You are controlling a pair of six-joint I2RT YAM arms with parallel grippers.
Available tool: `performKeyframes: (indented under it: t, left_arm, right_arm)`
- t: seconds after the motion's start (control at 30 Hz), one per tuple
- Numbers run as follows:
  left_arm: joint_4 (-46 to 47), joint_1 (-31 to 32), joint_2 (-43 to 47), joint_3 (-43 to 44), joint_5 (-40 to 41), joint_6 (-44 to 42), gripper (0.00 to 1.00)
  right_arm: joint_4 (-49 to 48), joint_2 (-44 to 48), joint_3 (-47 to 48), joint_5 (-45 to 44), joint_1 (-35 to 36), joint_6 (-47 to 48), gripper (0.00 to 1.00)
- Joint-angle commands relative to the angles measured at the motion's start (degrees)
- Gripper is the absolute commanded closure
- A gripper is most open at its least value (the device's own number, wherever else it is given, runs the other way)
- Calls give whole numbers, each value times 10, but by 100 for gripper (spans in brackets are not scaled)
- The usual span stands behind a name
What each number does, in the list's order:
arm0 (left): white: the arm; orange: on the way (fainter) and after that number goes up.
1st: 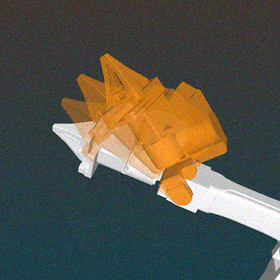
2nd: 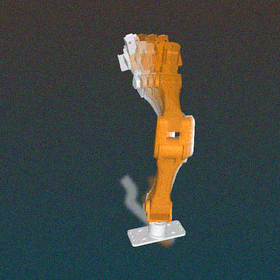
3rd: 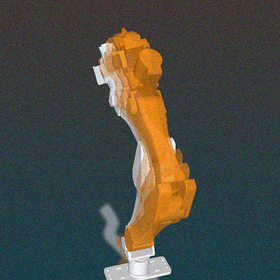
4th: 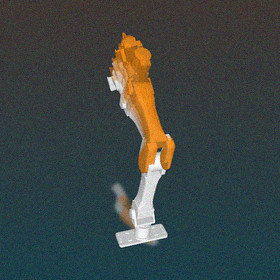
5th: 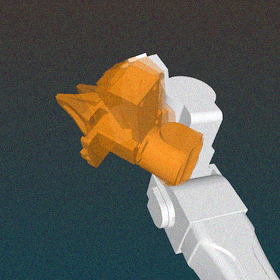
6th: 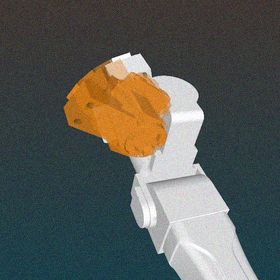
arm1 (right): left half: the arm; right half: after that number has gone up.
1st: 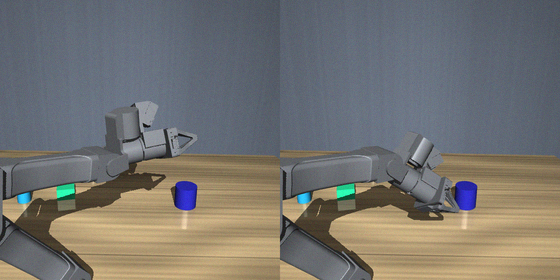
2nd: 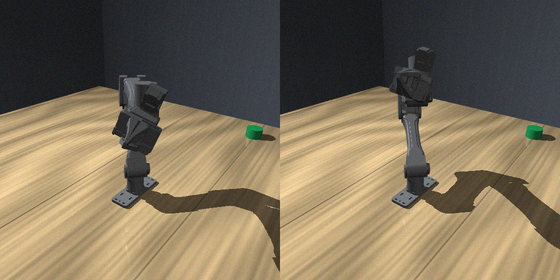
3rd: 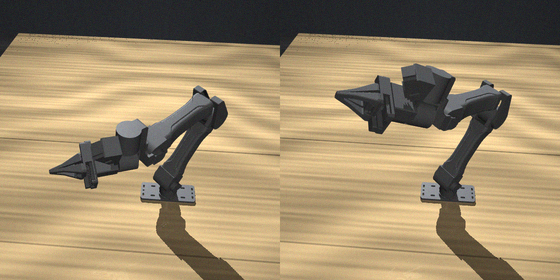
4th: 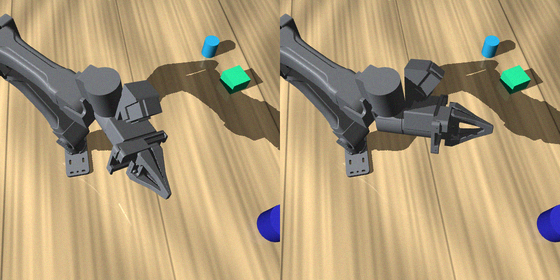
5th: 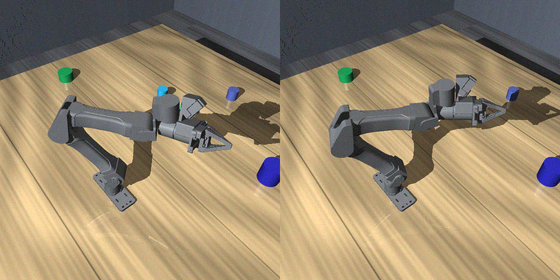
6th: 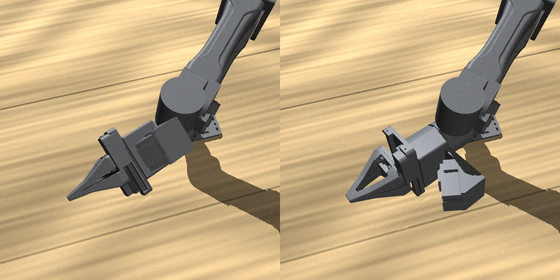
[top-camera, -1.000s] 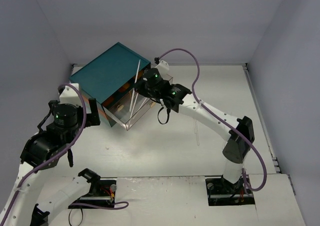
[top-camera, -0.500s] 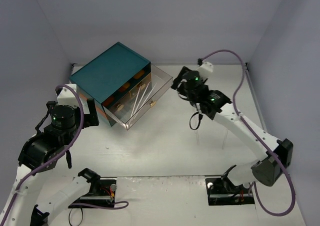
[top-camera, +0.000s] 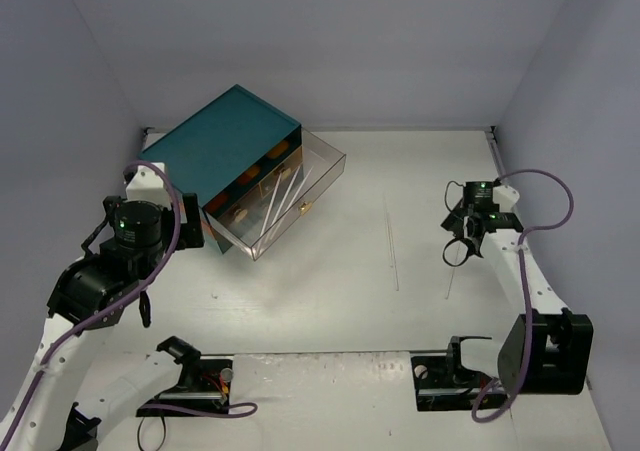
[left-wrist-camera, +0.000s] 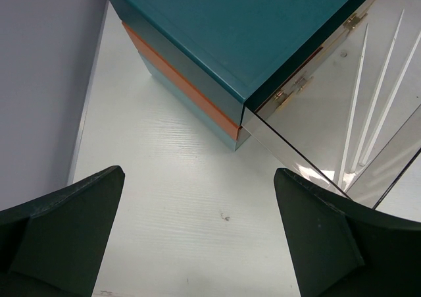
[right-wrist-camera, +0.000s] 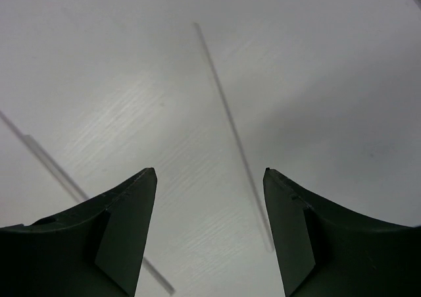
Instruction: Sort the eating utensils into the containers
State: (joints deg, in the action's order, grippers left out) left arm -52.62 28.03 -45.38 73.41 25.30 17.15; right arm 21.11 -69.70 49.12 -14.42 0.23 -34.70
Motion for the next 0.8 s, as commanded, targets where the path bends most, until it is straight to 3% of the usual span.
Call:
performKeyframes:
  t: [0.0, 0.27, 0.5, 0.77]
  left_arm:
    - [23, -3, -1, 25, 0, -4, 3]
    - [22, -3, 11, 13, 0, -1, 3]
    - [21, -3, 17, 8, 7, -4, 3]
    - [22, -3, 12, 9, 7, -4, 3]
  right_arm:
    - [-3, -39, -22, 63, -46, 21, 37]
    - [-46, -108, -61, 88, -65, 24, 39]
    - [-77, -126, -93, 99, -68, 26, 47]
    - [-111, -154, -117, 123, -63, 26, 72]
